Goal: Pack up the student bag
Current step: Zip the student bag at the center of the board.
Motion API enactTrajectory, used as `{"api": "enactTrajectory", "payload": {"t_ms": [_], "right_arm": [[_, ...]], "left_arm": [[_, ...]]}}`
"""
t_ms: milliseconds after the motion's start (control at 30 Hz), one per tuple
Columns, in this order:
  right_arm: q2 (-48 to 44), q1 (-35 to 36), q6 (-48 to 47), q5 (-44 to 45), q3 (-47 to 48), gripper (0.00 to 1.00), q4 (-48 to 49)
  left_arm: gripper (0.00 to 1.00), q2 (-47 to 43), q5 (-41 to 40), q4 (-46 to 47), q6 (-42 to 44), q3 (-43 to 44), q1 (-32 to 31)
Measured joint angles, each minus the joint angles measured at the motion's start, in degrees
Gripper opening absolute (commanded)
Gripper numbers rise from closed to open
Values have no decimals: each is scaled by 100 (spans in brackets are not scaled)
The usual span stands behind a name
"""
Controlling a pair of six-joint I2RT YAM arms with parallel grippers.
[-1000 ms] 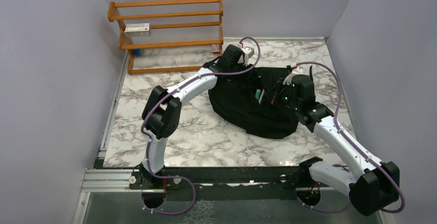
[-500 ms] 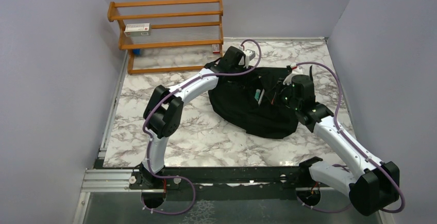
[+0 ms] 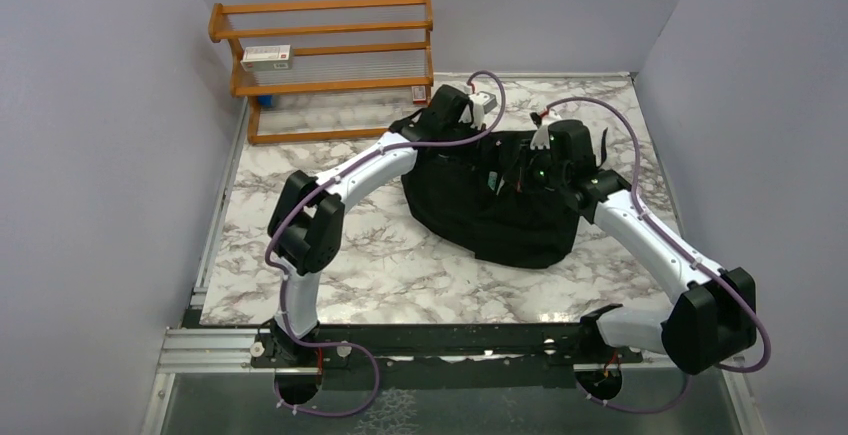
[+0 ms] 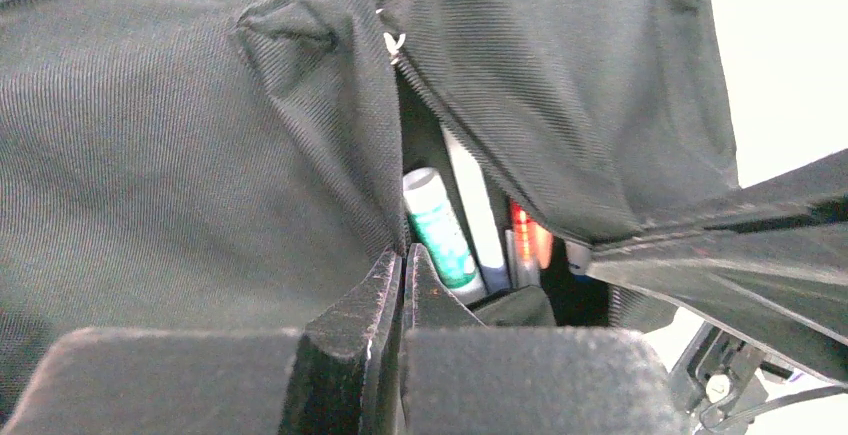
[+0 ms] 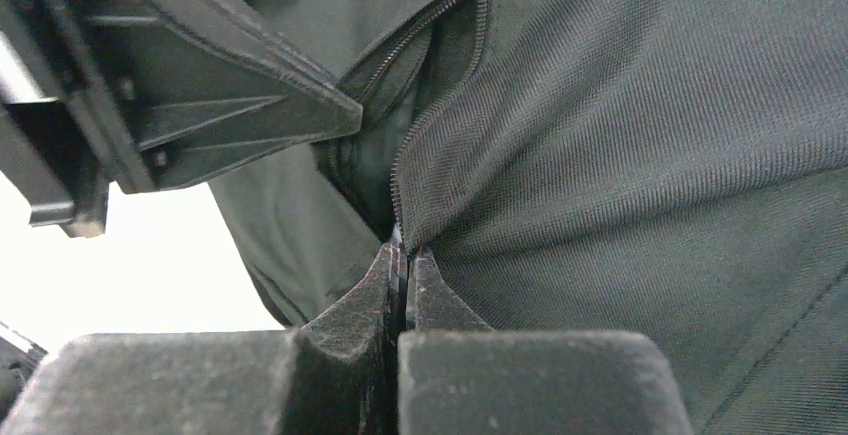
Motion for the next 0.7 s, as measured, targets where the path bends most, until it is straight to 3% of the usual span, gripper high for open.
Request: {"api": "enactTrajectory", "payload": {"t_ms": [700], "right_arm": [[531, 33, -1292, -92, 826, 1, -463]], "left_arm": [[0, -1014, 439, -575, -22, -566, 363]]}}
